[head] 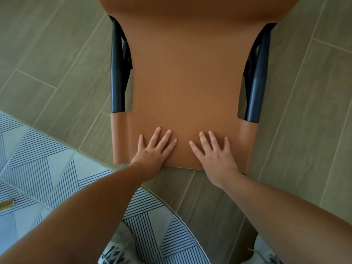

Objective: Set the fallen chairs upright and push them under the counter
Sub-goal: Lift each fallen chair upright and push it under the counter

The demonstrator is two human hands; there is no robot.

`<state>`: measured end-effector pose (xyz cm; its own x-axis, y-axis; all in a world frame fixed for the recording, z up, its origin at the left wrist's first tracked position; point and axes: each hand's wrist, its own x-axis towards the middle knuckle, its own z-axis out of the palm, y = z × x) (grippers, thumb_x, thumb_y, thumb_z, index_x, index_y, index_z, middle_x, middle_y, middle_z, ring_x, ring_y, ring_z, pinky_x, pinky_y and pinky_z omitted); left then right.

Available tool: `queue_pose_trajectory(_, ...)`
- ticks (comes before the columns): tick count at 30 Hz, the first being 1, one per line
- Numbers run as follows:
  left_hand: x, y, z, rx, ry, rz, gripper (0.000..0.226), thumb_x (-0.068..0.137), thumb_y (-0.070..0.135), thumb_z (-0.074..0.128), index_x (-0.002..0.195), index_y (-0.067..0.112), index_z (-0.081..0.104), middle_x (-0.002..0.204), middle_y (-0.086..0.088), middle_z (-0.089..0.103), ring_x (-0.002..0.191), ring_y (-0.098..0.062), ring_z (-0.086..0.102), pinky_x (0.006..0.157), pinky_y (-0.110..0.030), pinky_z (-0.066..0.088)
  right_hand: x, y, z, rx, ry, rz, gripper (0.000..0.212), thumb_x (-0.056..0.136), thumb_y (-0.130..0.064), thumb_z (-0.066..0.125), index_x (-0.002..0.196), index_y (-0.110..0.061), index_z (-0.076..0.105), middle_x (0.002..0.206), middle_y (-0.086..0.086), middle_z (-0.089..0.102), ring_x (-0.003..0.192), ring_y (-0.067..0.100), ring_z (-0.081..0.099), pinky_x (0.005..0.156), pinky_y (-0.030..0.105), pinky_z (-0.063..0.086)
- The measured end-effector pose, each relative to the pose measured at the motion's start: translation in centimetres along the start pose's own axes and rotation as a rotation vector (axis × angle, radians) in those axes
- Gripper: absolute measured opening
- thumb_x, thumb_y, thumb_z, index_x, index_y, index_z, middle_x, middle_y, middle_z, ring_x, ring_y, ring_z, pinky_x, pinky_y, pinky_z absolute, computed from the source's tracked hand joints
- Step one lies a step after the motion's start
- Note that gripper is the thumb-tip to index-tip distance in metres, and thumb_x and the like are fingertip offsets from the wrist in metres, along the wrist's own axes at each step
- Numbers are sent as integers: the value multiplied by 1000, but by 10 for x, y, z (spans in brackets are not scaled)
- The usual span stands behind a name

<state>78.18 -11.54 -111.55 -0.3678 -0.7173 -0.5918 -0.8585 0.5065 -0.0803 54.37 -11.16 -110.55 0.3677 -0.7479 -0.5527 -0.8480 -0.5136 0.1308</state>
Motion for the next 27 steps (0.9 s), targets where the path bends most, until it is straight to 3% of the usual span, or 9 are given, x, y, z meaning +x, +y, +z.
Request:
queue_pose_trajectory(7, -8, -2, -19, 15, -57, 25, 100, 94, 15, 50, 146, 27, -34, 156, -5, -37, 145, -37, -27, 113, -69, 16, -5, -1, -14, 24, -76, 0, 107, 90, -24, 64, 150, -24, -25, 158, 17, -26, 146, 43, -17, 112, 67, 11)
queue_pose_trajectory(13, -31, -9, -64, 32, -98, 21, 101, 92, 16, 52, 147, 27, -33, 156, -5, -38, 146, -37, -25, 113, -68, 18, -28, 7, -52, 62, -87, -13, 98, 95, -28, 58, 151, -22, -22, 160, 17, -24, 147, 42, -14, 112, 66, 14)
queue_pose_trajectory(23, -87, -43, -208, -27, -212, 74, 98, 95, 22, 51, 148, 29, -31, 157, -2, -37, 147, -35, -23, 110, -70, 22, -81, 40, -189, 182, -158, 6, 88, 98, -20, 50, 152, -25, -20, 160, 11, -25, 148, 39, -14, 113, 65, 15)
queue_pose_trajectory(27, -108, -69, -281, -93, -250, 92, 105, 92, 14, 53, 144, 44, -34, 157, 2, -37, 148, -32, -24, 111, -70, 20, -100, 60, -263, 228, -202, 44, 93, 96, -15, 53, 152, -28, -20, 161, 7, -26, 149, 38, -13, 116, 62, 15)
